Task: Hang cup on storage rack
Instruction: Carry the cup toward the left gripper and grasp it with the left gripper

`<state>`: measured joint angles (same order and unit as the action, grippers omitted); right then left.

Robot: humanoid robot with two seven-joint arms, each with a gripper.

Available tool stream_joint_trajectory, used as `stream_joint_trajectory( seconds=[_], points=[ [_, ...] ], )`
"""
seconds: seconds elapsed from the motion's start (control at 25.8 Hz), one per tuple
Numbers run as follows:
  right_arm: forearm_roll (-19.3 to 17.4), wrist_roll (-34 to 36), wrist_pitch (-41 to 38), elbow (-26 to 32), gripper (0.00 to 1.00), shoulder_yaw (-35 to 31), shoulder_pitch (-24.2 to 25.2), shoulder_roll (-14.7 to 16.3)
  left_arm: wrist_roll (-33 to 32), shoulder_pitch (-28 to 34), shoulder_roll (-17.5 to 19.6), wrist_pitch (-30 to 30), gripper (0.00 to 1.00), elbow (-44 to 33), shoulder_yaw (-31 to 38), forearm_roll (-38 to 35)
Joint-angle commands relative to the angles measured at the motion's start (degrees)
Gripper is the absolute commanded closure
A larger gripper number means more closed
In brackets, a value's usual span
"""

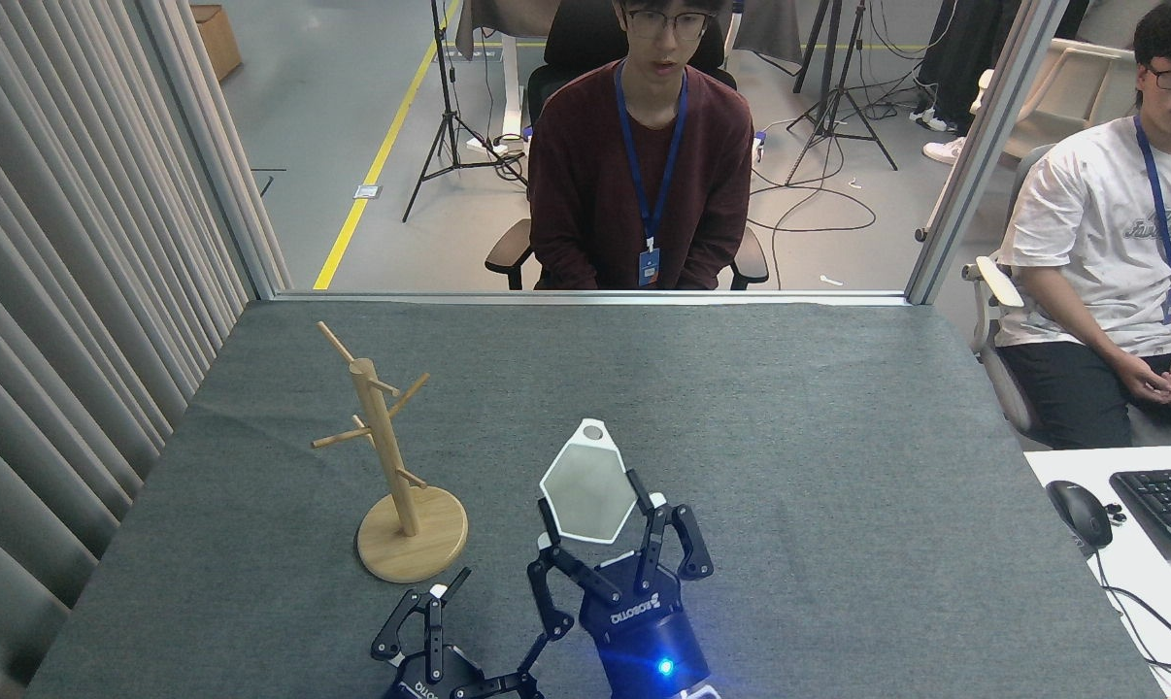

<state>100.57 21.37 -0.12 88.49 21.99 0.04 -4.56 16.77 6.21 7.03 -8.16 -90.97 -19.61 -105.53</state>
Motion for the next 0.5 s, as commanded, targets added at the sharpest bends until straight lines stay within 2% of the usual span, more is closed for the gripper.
stream_joint_trajectory(
  seconds=[0.0,0.16,0.47],
  points=[
    [0.9,0.2,0.5,1.6,0.37,1.7,3.3,-0.2,-0.1,-0.7,-0.1,0.0,0.01,0.3,-0.2,0.1],
    [0.9,0.3,0.6,1.9,0.37,2.1,5.1,0.0,-0.3,-1.5,-0.2,-0.1,0.01,0.4,-0.1,0.7],
    [1.0,0.5,3.1,0.2,0.37,6.0,4.8,-0.3,-0.3,-1.6,-0.7,-3.0,0.01,-2.4,-0.1,0.8]
  ],
)
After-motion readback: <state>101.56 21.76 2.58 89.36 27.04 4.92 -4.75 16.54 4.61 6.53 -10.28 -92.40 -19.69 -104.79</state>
